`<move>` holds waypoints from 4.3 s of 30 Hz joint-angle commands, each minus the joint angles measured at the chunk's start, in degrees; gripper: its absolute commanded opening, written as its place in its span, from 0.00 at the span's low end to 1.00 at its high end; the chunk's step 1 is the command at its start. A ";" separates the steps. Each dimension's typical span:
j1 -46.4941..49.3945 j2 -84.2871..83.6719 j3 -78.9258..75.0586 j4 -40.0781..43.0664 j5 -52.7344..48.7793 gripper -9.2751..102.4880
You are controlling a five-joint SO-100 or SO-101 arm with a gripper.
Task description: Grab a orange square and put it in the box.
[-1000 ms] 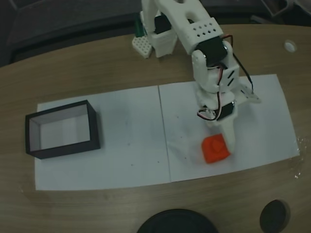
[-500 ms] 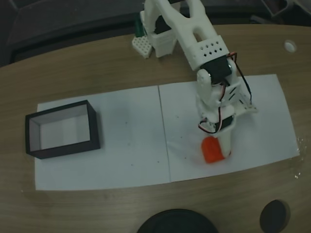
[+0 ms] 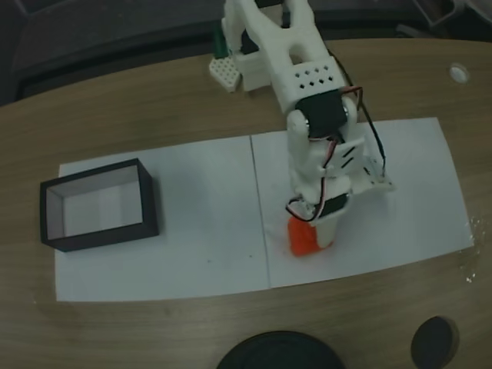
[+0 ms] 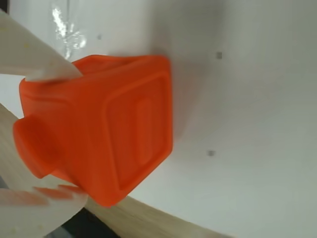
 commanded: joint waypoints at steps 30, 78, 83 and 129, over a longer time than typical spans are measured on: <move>52.91 3.16 -23.82 12.39 -21.27 0.16; 16.61 50.80 -13.01 35.86 -7.82 0.08; 7.56 72.07 5.36 28.30 -5.19 0.08; 3.60 115.58 81.74 13.18 6.06 0.08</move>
